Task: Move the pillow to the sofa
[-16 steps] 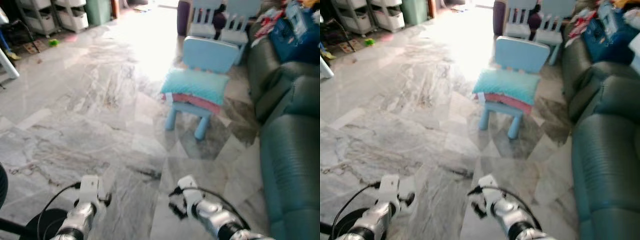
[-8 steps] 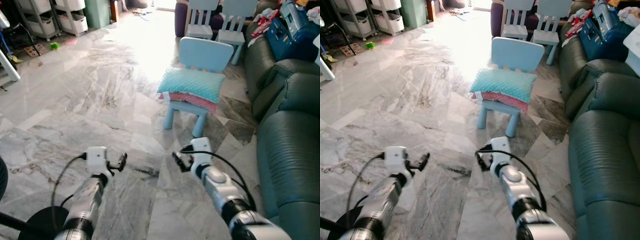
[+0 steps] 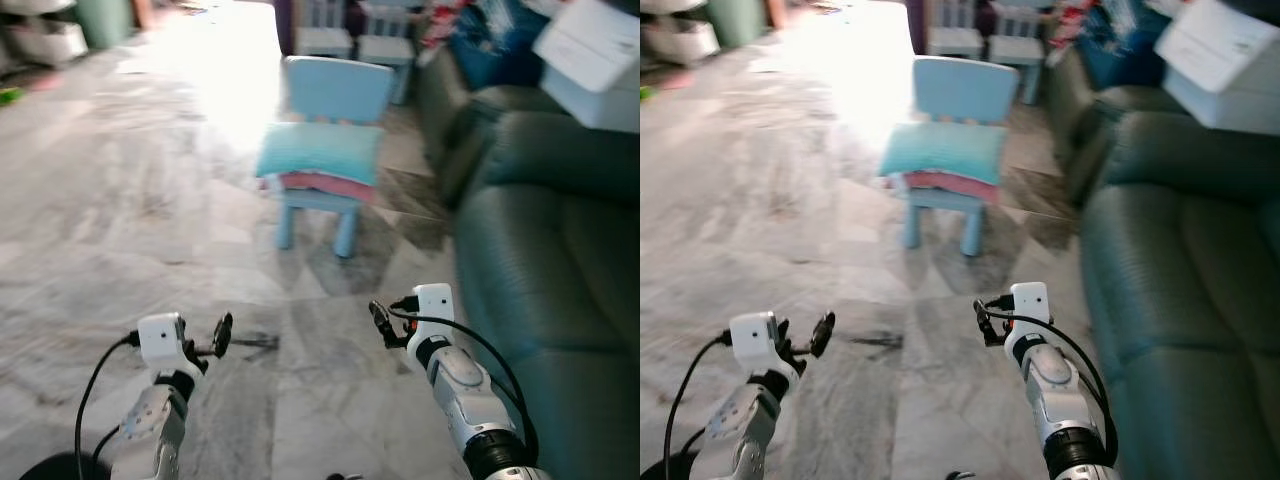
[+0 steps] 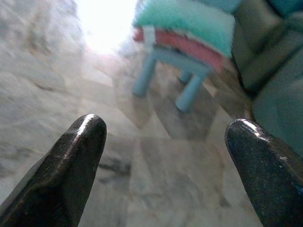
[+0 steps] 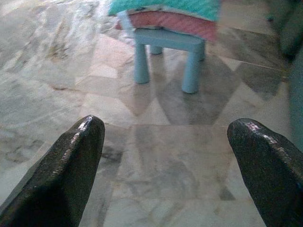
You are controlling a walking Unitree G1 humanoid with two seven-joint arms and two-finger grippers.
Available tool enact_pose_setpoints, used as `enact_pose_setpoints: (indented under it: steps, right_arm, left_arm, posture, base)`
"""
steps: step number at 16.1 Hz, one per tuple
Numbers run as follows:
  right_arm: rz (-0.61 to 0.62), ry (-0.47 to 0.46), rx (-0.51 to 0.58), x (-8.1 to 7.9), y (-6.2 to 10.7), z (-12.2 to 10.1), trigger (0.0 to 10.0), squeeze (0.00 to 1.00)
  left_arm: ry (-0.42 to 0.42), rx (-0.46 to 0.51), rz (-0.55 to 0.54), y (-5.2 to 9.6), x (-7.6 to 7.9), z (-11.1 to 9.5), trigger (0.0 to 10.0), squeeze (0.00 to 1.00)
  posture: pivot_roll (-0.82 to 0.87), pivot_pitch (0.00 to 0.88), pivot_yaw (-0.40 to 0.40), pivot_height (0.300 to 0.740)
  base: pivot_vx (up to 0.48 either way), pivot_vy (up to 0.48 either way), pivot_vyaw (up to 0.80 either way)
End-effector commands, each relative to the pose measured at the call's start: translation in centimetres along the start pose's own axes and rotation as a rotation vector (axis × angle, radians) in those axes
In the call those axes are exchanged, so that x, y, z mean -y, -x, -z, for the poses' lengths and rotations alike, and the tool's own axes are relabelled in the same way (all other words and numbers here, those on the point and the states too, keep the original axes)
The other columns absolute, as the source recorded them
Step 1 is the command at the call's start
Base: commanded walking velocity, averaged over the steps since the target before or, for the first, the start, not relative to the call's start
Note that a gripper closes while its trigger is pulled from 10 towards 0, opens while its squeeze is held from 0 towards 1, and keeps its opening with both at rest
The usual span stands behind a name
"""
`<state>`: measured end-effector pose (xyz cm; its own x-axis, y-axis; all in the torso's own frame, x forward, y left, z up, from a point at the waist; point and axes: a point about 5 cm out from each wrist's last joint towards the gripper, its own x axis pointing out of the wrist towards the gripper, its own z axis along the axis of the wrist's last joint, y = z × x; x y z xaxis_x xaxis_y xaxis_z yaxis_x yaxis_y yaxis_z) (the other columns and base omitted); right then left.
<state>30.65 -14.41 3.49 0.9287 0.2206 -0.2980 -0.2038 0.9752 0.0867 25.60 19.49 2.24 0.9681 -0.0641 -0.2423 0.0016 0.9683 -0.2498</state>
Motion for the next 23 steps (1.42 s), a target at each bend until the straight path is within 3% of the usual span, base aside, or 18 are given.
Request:
enact_pose_setpoints:
  steps: [1,8,11,14,23]
  right_arm:
    - [0.005,-0.002,-0.016,0.4,0.5,0.3,10.0,0.0]
    - [0.024,-0.042,-0.017,0.9,1.7,0.4,10.0,0.0]
    - [-0.007,-0.037,-0.011,0.3,1.7,0.2,10.0,0.0]
    - [-0.039,-0.047,0.004,-0.6,1.5,-0.3,10.0,0.0]
    - [-0.012,-0.082,0.006,-0.4,1.7,-0.4,10.0,0.0]
  left_arm:
    - [0.01,-0.009,0.009,0.3,0.2,-0.1,10.0,0.0]
    - [0.047,-0.013,0.051,1.2,0.0,-0.7,10.0,0.0]
    - [0.052,-0.015,0.047,1.3,-0.2,-0.9,10.0,0.0]
    - [0.062,-0.03,0.071,1.3,0.5,-0.7,10.0,0.0]
    - [0.056,-0.045,0.075,1.2,0.6,-0.8,10.0,0.0]
  posture:
    - [-0.14,0.102,-0.052,0.74]
    - [-0.13,0.088,-0.047,0.74]
    - [-0.13,0.091,-0.044,0.74]
    - [-0.13,0.095,-0.041,0.74]
    - [-0.13,0.1,-0.039,0.74]
  base:
    - [0.0,0.0,-0.77]
    - [0.0,0.0,-0.77]
    - [0.11,0.0,0.0]
    - [0.393,0.179,0.0]
    - [0.398,0.269,0.0]
